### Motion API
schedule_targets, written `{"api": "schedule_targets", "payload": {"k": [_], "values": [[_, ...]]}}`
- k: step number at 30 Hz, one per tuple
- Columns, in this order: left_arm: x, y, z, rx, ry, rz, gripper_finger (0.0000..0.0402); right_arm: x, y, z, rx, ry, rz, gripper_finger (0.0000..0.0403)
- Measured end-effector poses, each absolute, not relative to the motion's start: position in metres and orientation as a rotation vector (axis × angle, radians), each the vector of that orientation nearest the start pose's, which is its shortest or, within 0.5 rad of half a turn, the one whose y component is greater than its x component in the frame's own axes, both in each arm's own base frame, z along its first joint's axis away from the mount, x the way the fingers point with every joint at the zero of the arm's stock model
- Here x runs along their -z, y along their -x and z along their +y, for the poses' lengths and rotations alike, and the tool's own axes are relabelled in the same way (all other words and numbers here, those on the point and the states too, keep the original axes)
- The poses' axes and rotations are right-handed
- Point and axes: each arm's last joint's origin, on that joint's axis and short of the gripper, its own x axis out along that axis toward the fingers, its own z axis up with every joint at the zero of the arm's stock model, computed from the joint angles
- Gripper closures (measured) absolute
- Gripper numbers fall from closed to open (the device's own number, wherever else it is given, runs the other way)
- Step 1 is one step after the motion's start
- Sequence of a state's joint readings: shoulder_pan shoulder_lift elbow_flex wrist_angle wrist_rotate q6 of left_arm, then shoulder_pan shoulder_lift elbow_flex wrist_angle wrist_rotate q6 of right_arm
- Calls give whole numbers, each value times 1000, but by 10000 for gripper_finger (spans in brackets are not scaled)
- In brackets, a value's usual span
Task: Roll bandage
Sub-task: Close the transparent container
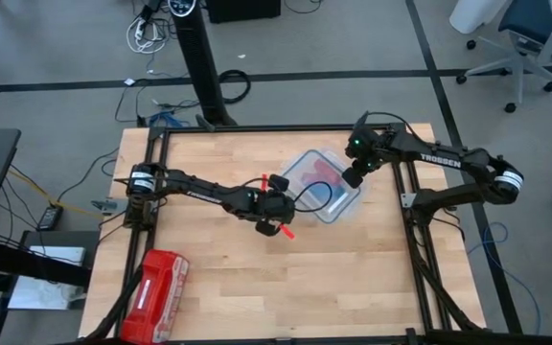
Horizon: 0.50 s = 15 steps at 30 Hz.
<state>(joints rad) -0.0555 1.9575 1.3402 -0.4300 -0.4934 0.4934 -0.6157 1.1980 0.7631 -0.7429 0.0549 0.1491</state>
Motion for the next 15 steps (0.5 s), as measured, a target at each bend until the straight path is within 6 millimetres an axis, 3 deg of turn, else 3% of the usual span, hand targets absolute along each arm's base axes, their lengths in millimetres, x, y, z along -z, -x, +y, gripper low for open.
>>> {"api": "schedule_targets", "payload": {"k": [7, 15], "values": [[-174, -406, -2, -141, -731, 1034, 307, -206, -173, -121, 560, -498, 1140, 402], [-176, -409, 2, -144, -721, 993, 307, -205, -183, -103, 374, -569, 1139, 402]]}}
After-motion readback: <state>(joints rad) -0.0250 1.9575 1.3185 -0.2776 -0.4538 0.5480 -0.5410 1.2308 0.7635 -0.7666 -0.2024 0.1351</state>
